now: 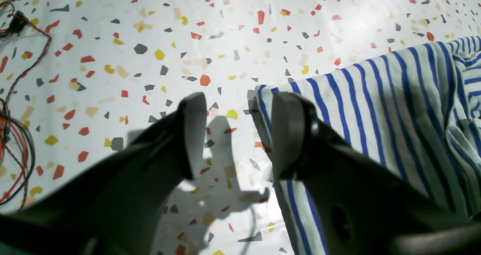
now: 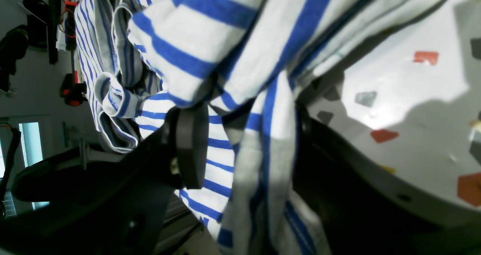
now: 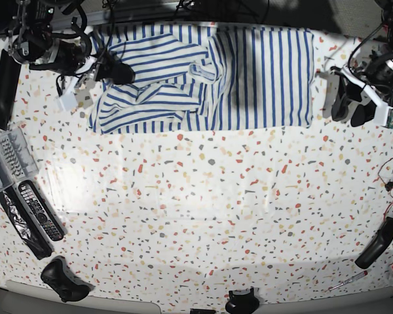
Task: Layout the t-shirt on the table in an organized manner, then fold the t-shirt properly
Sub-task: 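Grasp the shirt end near the right gripper and pull it inward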
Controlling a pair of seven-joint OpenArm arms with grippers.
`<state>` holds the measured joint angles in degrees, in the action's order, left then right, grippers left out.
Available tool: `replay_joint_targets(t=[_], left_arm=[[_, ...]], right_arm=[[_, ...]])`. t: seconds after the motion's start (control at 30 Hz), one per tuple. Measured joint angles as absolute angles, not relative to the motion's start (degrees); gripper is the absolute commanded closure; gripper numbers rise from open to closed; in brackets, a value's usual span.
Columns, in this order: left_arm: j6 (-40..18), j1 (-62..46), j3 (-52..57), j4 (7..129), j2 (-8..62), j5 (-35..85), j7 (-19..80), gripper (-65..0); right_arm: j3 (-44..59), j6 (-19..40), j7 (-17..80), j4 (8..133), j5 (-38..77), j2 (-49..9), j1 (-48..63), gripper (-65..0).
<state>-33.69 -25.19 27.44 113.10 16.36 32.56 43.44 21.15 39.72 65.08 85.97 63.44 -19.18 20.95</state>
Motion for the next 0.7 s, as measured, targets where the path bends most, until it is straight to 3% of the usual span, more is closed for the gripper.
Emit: replay_joint_targets(t=[0.2, 0.37, 0.47, 0.7], left_arm=[[-33.7, -25.2, 27.4, 113.1, 16.3, 32.6, 43.5, -25.6], [-33.7, -25.2, 27.4, 113.1, 16.4, 32.6, 43.4, -25.6], [-33.7, -25.2, 27.4, 113.1, 16.3, 32.6, 43.5, -25.6], [-33.7, -25.2, 27.4, 113.1, 16.3, 32.6, 43.4, -25.6]], right_arm=[[21.1, 39.7, 65.3, 86.0, 63.1, -18.8, 20.3, -28.5], [21.1, 39.7, 64.9, 86.0, 62.6, -18.3, 20.3, -14.0], [21.1, 39.7, 64.0, 85.9, 62.4, -17.8, 20.3, -0.1], [22.6, 39.7, 65.6, 86.0, 62.4, -17.6, 20.1, 0.0]])
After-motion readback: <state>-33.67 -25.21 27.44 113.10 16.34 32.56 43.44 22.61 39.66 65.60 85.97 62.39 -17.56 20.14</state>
